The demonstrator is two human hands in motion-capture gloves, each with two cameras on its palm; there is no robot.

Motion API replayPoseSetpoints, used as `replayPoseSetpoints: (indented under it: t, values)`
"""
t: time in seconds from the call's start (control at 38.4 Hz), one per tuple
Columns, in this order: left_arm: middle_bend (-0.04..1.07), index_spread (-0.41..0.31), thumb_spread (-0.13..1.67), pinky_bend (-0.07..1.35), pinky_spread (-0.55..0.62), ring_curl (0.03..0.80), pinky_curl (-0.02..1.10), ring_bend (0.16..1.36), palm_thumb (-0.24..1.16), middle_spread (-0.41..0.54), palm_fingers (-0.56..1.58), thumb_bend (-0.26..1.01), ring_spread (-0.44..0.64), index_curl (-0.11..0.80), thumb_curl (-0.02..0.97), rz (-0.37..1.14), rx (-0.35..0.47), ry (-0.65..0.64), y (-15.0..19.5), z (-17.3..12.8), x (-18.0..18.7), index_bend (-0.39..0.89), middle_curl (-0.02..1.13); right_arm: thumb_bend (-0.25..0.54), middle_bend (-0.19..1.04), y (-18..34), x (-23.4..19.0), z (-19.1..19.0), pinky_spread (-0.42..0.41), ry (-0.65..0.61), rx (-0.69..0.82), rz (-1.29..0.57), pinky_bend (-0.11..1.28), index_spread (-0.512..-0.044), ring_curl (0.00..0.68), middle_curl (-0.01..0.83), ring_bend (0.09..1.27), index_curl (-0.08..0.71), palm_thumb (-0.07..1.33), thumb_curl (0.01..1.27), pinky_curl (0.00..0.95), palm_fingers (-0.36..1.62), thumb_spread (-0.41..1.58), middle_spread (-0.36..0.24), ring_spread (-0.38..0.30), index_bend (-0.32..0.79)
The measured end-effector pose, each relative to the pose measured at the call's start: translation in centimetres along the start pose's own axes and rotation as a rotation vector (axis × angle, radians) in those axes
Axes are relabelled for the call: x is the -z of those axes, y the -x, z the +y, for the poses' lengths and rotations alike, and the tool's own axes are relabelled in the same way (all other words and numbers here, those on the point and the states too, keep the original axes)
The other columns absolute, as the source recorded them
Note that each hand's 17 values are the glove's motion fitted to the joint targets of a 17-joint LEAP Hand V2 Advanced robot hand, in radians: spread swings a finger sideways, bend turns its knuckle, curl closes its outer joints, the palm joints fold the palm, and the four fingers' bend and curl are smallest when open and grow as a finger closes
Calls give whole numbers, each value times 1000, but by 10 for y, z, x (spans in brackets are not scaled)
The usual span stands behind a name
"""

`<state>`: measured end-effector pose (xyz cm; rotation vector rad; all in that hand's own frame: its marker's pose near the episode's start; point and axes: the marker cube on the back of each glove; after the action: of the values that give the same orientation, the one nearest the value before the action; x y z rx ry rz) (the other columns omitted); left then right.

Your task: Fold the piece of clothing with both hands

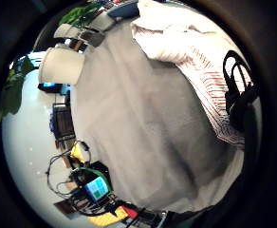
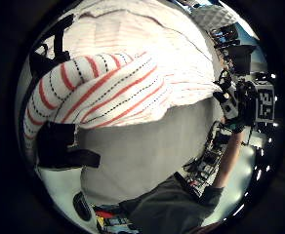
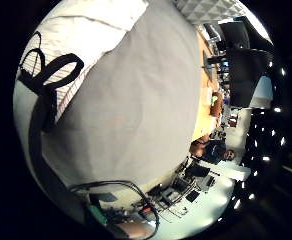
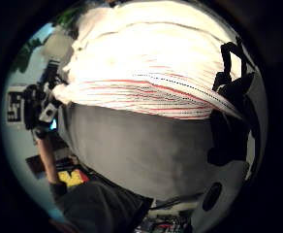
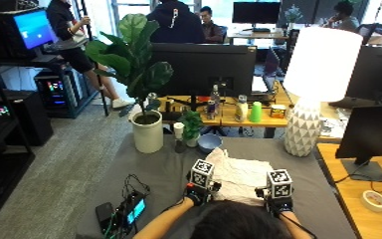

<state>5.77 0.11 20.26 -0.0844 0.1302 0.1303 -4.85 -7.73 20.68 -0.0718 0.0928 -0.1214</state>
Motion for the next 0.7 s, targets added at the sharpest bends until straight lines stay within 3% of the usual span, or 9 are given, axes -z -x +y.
replayPoseSetpoints:
  t: [0.08, 0.16, 0.29, 0.39, 0.47, 0.55, 0.62, 0.7]
  values:
    - [437, -231, 1150, 539, -281, 329, 393, 612, 522, -228, 1228, 195, -270, 324, 299, -31, -15, 5, 7, -5, 11, 188, 397, 230, 339, 0, 21, 7, -221, -11, 14, 16, 544, -261, 422, 424, 642, 246, 995, 339, 403, 1311, 1075, -113, -179, 169]
    - [451, -252, 1175, 520, -315, 348, 402, 606, 548, -261, 1241, 194, -304, 347, 299, -47, -47, 35, 7, 8, 38, 202, 423, 225, 353, 1, 44, 18, -239, 17, 31, 35, 563, -254, 434, 436, 653, 268, 1018, 343, 416, 1318, 1070, -117, -186, 170]
    - [453, -275, 1204, 494, -344, 367, 408, 596, 577, -296, 1243, 183, -337, 374, 296, -65, -114, 61, 5, 34, 97, 201, 443, 202, 367, -1, 98, 37, -257, 54, 51, 69, 574, -247, 446, 449, 667, 295, 1031, 342, 429, 1311, 1063, -128, -192, 167]
    - [454, -286, 1227, 474, -357, 383, 412, 611, 593, -313, 1256, 173, -351, 390, 297, -97, -114, 37, 6, 48, 148, 189, 457, 185, 373, -3, 153, 48, -266, 25, 36, 76, 577, -243, 451, 457, 671, 316, 1041, 341, 435, 1310, 1062, -133, -199, 173]
    - [458, -293, 1242, 454, -364, 394, 413, 619, 603, -319, 1260, 166, -355, 402, 299, -117, -71, 25, 9, 38, 172, 189, 466, 174, 378, -4, 184, 40, -269, -18, 5, 80, 577, -242, 454, 461, 674, 327, 1048, 341, 438, 1309, 1061, -136, -202, 172]
    - [459, -297, 1248, 443, -367, 403, 414, 622, 603, -326, 1257, 151, -359, 411, 304, -150, 24, 15, 14, 8, 179, 188, 474, 162, 385, -6, 195, 11, -268, -48, -61, 106, 578, -241, 456, 466, 676, 337, 1056, 341, 441, 1307, 1060, -137, -204, 170]
    - [468, -300, 1251, 419, -363, 411, 414, 627, 608, -331, 1254, 139, -361, 419, 310, -195, 124, 39, 18, -30, 162, 186, 483, 151, 388, -9, 177, -36, -266, -58, -126, 110, 579, -241, 459, 470, 681, 345, 1063, 341, 444, 1304, 1060, -139, -204, 168]
    - [470, -302, 1253, 404, -361, 417, 416, 627, 613, -334, 1251, 126, -363, 427, 315, -205, 207, 125, 16, -36, 147, 186, 490, 140, 392, -3, 152, -68, -266, -62, -171, 77, 577, -240, 460, 474, 685, 352, 1070, 341, 446, 1300, 1061, -141, -204, 167]
